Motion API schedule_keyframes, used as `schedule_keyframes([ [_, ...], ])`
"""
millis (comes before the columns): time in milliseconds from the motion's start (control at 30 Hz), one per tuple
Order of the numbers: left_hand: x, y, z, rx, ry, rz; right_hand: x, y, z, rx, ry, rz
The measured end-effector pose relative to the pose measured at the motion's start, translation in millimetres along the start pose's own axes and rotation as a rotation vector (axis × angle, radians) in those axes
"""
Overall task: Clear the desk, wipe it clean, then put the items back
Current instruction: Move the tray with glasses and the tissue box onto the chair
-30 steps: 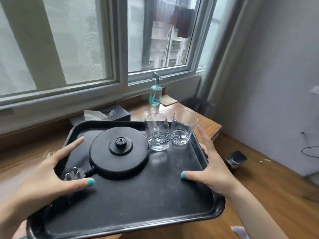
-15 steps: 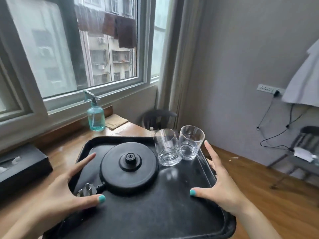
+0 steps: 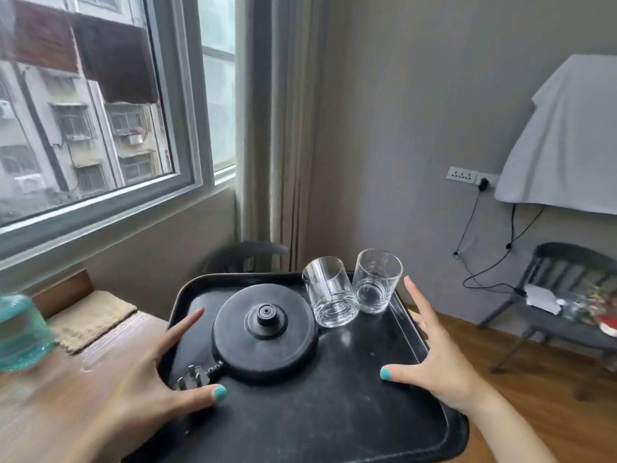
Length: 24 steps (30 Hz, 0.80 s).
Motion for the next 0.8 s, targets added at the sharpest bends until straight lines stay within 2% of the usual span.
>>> schedule_keyframes([
  [233, -45.9, 96.0, 74.3, 0.034, -0.093, -0.070, 48.7, -63.8, 120.4, -0.064, 0.021, -0.005],
  [467, -76.3, 164.5, 136.7, 0.135, -0.158, -0.026, 83.9, -107.7, 246.3, -0.184, -0.011, -0.064],
  [633, -112.4, 192.6, 160.1, 0.212, -0.263, 0.008, 100.3, -104.2, 329.3, -0.273, -0.015, -0.093],
  [800, -159.5, 203.5, 177.8, 0.300, -0.293, 0.037, 122.3, -73.8, 400.7, -0.309, 0.012, -0.134],
])
Point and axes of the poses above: each hand's wrist, its own z-axis towards the middle knuckle, its own y-axis out of the palm, x = y × z, the point moved 9 cm from there along z, towards the middle knuckle, and after that the axes turned 12 degrees about y, right-handed, at the moved point
